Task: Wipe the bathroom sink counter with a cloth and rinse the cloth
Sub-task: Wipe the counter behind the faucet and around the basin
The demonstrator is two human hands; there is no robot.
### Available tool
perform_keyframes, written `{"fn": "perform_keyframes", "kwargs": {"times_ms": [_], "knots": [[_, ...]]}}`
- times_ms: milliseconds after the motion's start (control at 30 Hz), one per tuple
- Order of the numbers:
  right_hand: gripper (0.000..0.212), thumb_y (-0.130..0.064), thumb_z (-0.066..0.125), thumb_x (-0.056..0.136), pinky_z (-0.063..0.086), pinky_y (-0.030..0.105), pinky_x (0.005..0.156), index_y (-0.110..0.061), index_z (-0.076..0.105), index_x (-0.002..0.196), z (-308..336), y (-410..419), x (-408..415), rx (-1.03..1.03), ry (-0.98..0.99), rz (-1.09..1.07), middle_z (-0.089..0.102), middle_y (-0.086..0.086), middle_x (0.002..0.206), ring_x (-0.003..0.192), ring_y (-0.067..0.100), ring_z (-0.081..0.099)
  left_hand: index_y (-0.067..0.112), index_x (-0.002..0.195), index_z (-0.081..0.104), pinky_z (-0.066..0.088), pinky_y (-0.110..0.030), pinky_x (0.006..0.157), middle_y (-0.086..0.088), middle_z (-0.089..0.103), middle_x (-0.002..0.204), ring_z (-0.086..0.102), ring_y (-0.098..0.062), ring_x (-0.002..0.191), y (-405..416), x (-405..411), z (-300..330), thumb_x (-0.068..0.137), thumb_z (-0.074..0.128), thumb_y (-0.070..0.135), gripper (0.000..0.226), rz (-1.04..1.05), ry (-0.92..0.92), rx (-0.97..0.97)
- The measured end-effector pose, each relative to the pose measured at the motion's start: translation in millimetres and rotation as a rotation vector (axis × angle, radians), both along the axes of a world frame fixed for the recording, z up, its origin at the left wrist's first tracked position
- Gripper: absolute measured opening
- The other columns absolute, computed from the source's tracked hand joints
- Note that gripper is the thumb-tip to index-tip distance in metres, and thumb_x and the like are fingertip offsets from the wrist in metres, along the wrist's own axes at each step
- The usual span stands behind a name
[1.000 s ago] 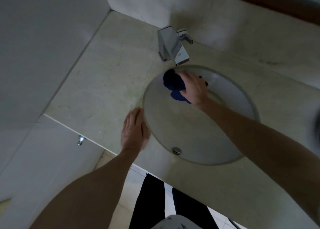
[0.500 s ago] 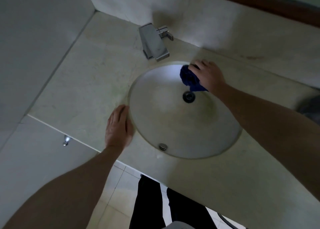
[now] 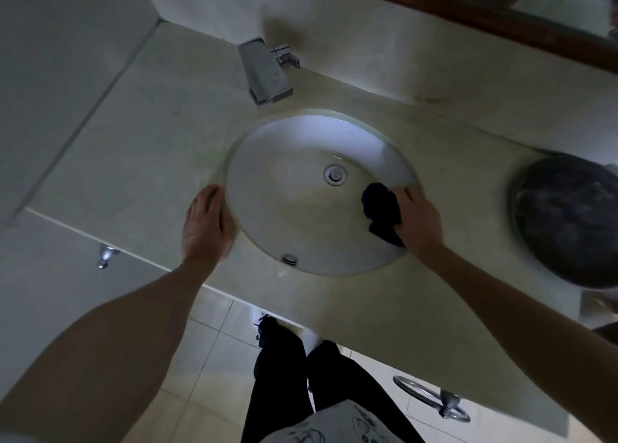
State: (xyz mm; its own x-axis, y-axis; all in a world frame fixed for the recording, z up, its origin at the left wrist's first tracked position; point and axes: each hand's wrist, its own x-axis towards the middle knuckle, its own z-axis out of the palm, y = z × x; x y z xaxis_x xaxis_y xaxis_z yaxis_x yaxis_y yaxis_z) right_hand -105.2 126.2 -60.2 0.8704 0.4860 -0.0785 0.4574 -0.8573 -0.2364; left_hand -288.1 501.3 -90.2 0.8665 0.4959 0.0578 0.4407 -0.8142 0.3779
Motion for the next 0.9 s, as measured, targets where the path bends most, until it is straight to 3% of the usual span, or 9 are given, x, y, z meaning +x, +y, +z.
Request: {"fn": "perform_keyframes", "kwargs": {"times_ms": [100,233,333,433,567,633,733,833,900], "knots": [[0.054,-0.001,0.070,0.077,0.056,0.045,0.064,-0.008,0.053,0.128,-10,21,-54,0.059,0.120,-0.043,0.054,0.015,0.122,0.091,0.038,0.063,0.008,0.141,0.052,0.038,-0.045,0.113,-0.014,0.047,0.147,0.046,-0.036,0.132,0,1,-1,0.095,0.049,0.017,0.046,0.017,0.014,-0.004],[0.045,-0.002,0.061,0.084,0.051,0.043,0.060,-0.011,0.051,0.127,-12,59,-104,0.258,0.265,-0.104,0.050,0.008,0.126,0.091,0.032,0.060,0.008,0.141,0.052,0.037,-0.044,0.113,-0.015,0.047,0.147,0.045,-0.035,0.133,0,0,0,0.095,0.046,0.019,0.048,0.010,0.009,-0.005],[0.054,0.008,0.058,0.078,0.052,0.049,0.066,-0.006,0.049,0.129,1,59,-99,0.437,0.358,-0.152,0.052,0.012,0.128,0.094,0.035,0.060,0.008,0.140,0.053,0.037,-0.043,0.113,-0.015,0.048,0.146,0.046,-0.035,0.133,0,1,-1,0.094,0.044,0.022,0.049,0.023,0.006,-0.016],[0.054,-0.006,0.057,0.074,0.053,0.046,0.073,-0.001,0.052,0.127,15,32,-73,0.423,0.318,0.006,0.056,0.018,0.121,0.096,0.037,0.061,0.009,0.140,0.053,0.037,-0.043,0.113,-0.014,0.048,0.146,0.046,-0.034,0.132,1,1,-2,0.094,0.044,0.023,0.049,0.027,0.013,-0.019],[0.046,-0.034,0.053,0.080,0.044,0.032,0.073,-0.011,0.055,0.119,21,7,-69,0.267,0.267,0.299,0.060,0.012,0.105,0.087,0.028,0.062,0.008,0.141,0.053,0.037,-0.043,0.113,-0.014,0.048,0.146,0.046,-0.035,0.132,2,1,-3,0.095,0.043,0.023,0.049,0.028,0.027,-0.020],[0.036,-0.026,0.056,0.082,0.038,0.029,0.074,-0.017,0.052,0.118,17,17,-86,0.273,0.316,0.358,0.059,0.006,0.101,0.086,0.028,0.061,0.009,0.141,0.052,0.036,-0.043,0.114,-0.013,0.047,0.147,0.045,-0.034,0.133,1,1,-2,0.095,0.041,0.025,0.051,0.033,0.040,-0.026],[0.048,-0.004,0.066,0.083,0.039,0.023,0.079,-0.021,0.050,0.124,18,60,-110,0.313,0.548,0.194,0.054,-0.008,0.107,0.100,0.018,0.058,0.010,0.143,0.051,0.035,-0.043,0.115,-0.012,0.045,0.148,0.043,-0.033,0.135,-1,1,2,0.095,0.042,0.024,0.050,0.037,0.050,-0.030],[0.051,0.002,0.064,0.085,0.036,0.016,0.080,-0.013,0.049,0.131,18,100,-107,0.341,0.648,0.240,0.057,0.001,0.114,0.101,0.016,0.055,0.008,0.143,0.050,0.035,-0.043,0.115,-0.013,0.045,0.148,0.044,-0.033,0.134,-2,2,7,0.096,0.043,0.022,0.050,0.022,0.049,-0.032],[0.049,-0.005,0.059,0.082,0.036,0.018,0.080,-0.007,0.052,0.130,21,115,-88,0.388,0.580,0.318,0.058,0.007,0.117,0.103,0.015,0.052,0.008,0.143,0.050,0.035,-0.043,0.115,-0.013,0.045,0.147,0.044,-0.034,0.134,-2,1,7,0.096,0.044,0.022,0.049,0.021,0.045,-0.034]]}}
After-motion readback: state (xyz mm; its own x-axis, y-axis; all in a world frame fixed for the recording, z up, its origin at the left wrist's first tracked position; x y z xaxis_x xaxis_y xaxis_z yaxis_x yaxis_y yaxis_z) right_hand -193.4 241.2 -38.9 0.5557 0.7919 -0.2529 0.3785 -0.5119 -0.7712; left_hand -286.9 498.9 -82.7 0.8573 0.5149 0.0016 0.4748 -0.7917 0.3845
